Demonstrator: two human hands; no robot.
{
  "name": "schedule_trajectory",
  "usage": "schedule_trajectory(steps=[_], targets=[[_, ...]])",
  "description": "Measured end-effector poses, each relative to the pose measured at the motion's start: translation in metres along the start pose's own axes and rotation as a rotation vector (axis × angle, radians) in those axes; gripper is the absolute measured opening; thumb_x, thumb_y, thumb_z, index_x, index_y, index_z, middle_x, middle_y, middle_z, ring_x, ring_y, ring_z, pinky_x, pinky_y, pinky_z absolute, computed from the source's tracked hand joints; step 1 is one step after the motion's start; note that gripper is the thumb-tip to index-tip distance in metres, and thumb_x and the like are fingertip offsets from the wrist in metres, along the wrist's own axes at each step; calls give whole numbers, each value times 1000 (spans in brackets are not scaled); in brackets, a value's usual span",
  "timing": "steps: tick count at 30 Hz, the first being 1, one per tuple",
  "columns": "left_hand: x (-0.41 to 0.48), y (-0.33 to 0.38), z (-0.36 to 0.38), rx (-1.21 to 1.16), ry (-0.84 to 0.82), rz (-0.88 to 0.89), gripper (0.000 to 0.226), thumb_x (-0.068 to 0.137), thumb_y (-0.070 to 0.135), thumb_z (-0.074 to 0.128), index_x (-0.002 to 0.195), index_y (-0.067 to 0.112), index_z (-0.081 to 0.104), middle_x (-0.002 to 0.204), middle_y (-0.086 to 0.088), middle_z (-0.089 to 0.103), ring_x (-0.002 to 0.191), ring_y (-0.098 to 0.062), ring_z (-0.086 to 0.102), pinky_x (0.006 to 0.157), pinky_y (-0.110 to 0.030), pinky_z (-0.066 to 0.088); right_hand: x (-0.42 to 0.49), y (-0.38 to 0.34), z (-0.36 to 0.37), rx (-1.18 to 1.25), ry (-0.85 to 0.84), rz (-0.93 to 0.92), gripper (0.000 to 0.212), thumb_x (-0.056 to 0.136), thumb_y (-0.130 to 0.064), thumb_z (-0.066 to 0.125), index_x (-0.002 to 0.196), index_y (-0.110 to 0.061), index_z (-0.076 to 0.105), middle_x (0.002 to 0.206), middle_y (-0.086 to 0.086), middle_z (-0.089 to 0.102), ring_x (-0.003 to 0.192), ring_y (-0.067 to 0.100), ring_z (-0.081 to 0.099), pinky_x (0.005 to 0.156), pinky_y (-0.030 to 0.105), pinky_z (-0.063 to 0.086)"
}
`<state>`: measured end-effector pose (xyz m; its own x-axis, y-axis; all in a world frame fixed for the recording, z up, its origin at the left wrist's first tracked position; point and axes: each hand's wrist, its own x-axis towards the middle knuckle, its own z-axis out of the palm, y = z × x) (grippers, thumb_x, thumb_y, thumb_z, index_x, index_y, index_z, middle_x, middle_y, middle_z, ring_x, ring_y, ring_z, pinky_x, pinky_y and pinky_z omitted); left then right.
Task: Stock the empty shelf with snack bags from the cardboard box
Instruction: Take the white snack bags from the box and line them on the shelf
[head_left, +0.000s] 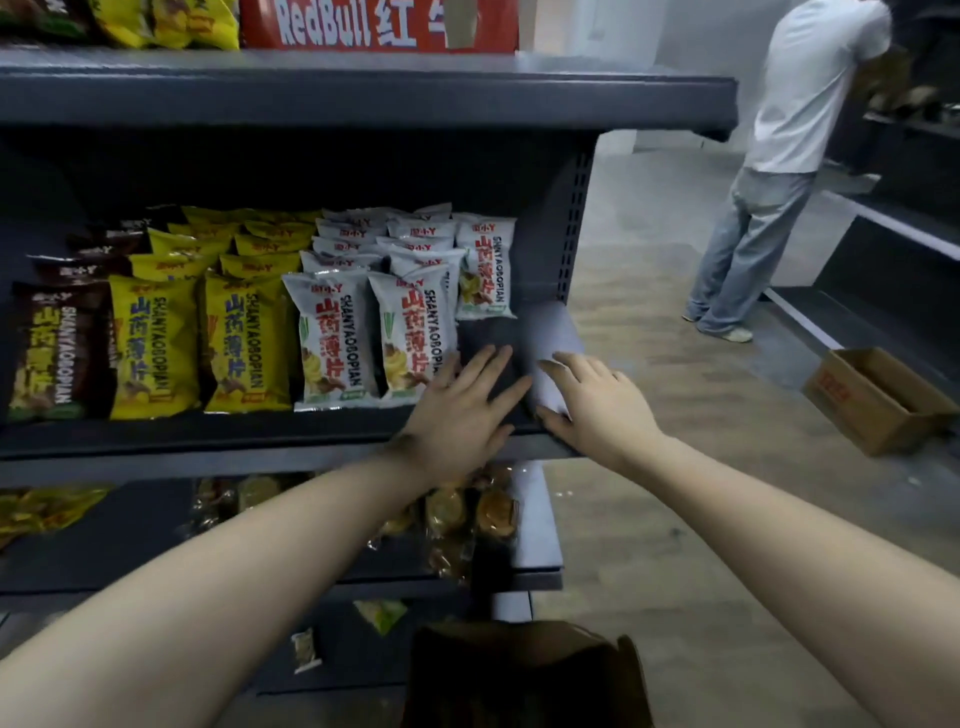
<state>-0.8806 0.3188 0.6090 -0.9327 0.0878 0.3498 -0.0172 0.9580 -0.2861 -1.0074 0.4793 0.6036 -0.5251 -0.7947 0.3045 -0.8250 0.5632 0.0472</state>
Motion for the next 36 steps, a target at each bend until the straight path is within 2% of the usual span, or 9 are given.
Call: schedule_trajectory(steps=[4,7,10,16,21,23,27,32,36], targets=[[-21,45,8,-124,10,32,51,85,40,41,129,18,57,136,-13,55,124,-28,53,102,-45,44,-59,-1,6,49,26,-26,53,77,-42,62,123,-15,60,123,7,63,106,28,64,70,38,54],[-47,71,24,-143,-11,115,50,88,39,45,133,20,50,141,-10,50,127,-26,50,107,-41,36,-100,0,16,49,-22,-45,54,79,-46,53,123,-15,61,123,4,64,105,25,64,72,35,54],[-74,92,43,-137,-136,137,51,87,41,42,133,20,47,140,-8,50,127,-25,49,102,-39,30,-135,2,35,50,-101,-78,52,79,-45,56,121,-15,61,119,4,65,99,25,66,73,33,54],[-132,118,78,-256,-454,118,53,84,39,36,127,17,56,132,-8,54,117,-27,53,91,-38,48,-194,-20,87,133,-277,-73,58,67,-42,70,119,-17,63,116,1,66,94,22,68,67,31,55],[-166,134,95,-316,-733,19,59,97,39,38,150,17,21,158,-9,12,143,-29,18,115,-41,20,-228,-49,123,191,-417,-39,55,69,-45,65,117,-17,63,116,2,66,94,22,67,66,31,57],[-175,140,103,-318,-715,7,62,94,38,46,148,15,27,158,-13,11,145,-31,15,115,-44,23,-237,-58,136,217,-473,-18,53,75,-44,62,121,-16,61,119,5,64,101,24,65,69,32,57],[-188,158,116,-329,-661,-44,68,64,28,77,127,9,58,141,-19,46,130,-35,45,96,-45,49,-252,-72,157,261,-597,57,58,91,-45,46,140,-15,43,139,4,48,120,24,50,86,36,51],[-206,187,125,-410,-576,-114,75,70,23,72,138,6,46,149,-26,28,139,-37,20,105,-49,39,-275,-81,177,290,-692,192,57,93,-47,43,142,-17,39,140,2,45,123,21,47,88,35,51],[-212,199,133,-409,-594,-148,85,68,19,74,143,6,37,150,-25,23,141,-38,20,109,-52,33,-287,-88,189,323,-762,267,54,93,-47,44,138,-17,43,136,3,47,121,22,48,87,36,51]])
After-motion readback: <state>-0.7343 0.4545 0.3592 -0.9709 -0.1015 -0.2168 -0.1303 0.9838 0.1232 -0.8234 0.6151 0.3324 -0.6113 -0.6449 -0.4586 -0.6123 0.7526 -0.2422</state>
